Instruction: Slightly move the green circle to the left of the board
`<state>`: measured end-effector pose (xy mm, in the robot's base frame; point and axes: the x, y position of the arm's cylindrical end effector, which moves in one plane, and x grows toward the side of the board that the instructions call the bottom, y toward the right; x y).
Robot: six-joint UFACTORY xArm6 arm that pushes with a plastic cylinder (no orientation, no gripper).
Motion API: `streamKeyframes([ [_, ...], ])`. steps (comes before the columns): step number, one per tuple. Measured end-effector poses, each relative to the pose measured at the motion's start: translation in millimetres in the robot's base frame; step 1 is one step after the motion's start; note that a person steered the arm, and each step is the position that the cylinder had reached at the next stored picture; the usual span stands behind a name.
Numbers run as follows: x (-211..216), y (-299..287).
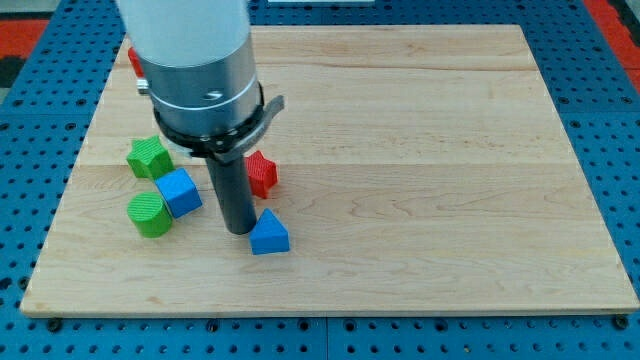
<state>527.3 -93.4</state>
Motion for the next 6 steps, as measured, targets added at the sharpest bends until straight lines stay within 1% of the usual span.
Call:
streamKeyframes([
  [4, 0, -63],
  [6, 13, -62],
])
